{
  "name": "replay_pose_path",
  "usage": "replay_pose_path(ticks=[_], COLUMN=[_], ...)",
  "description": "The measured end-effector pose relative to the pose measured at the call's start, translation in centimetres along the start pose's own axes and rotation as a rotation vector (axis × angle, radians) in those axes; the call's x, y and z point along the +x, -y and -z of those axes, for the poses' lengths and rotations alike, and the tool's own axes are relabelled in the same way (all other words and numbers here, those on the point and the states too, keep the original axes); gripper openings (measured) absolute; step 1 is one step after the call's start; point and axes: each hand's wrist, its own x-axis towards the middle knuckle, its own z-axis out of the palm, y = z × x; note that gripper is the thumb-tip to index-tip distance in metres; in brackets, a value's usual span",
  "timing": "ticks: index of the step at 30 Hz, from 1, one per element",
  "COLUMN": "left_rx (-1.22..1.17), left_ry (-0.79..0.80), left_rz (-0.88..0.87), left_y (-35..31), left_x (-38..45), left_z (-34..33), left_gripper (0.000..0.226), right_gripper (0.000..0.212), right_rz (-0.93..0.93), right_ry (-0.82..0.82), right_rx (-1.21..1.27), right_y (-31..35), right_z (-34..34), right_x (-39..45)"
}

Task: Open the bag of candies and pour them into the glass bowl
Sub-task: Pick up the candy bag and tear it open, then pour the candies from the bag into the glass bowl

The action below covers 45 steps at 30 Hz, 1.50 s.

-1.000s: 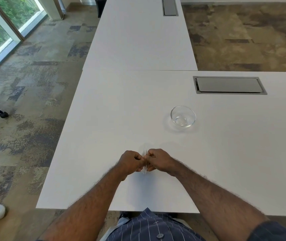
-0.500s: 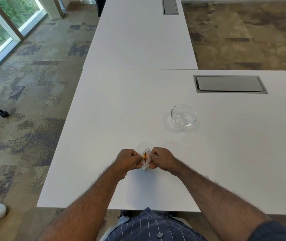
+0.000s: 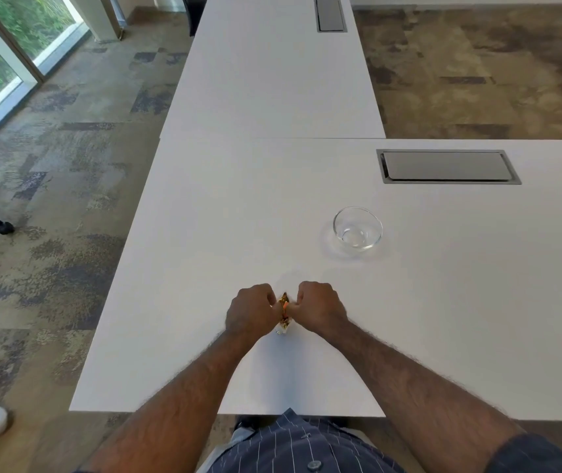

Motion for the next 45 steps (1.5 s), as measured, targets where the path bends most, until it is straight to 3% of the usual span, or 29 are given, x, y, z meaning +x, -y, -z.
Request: replay_pose_path(ticks=[5, 12, 16, 20, 24, 29, 37, 41, 43, 45], left_rx=[0.162, 0.06, -0.253, -0.445, -0.574, -0.655, -0.817, -1.07, -1.119, -0.996], left_ry=[-0.009, 0.001, 0.049, 0.08, 0.209, 0.367, 0.487, 0.642, 0.558, 0.355], left_rz=[-0.03, -0.034, -0.033, -0.034, -0.081, -0.12, -0.164, -0.091, -0.01, 0.079], left_y=[-0.4, -0.9, -1.7, -3.2, -5.0, -7.7, -11.1, -12.4, -13.1, -13.7], left_x=[0.3, 0.8, 1.7, 2.1, 2.2, 2.8, 5.3, 7.0, 8.2, 9.6], left_z=[0.4, 1.4, 2.0, 3.0, 4.0, 5.1, 4.7, 4.1, 3.0, 1.2], left_gripper=[0.012, 0.014, 0.006, 0.007, 0.008, 0.005, 0.01, 0.026, 0.027, 0.025], right_gripper=[0.019, 0.017, 0.007, 0.03, 0.025, 0.028, 0.034, 0.038, 0.035, 0.032], right_rz=[-0.049, -0.016, -0.008, -0.223, -0.406, -0.339, -0.352, -0.3, -0.296, -0.291], right_ry=[0.001, -0.064, 0.07, 0.204, 0.279, 0.54, 0.418, 0.347, 0.286, 0.203], right_rx=[-0.05, -0.027, 0.546, 1.194, 1.288, 1.581, 1.962, 2.104, 2.133, 2.153], right_y=[-0.4, -1.3, -2.6, -4.1, -5.5, -7.1, -8.8, -10.2, -10.8, -11.4], right_z=[0.4, 2.1, 3.4, 4.0, 3.1, 2.9, 4.5, 5.8, 6.7, 7.7], right_x=[0.1, 0.9, 2.3, 3.2, 3.6, 3.0, 3.8, 4.6, 5.2, 5.8])
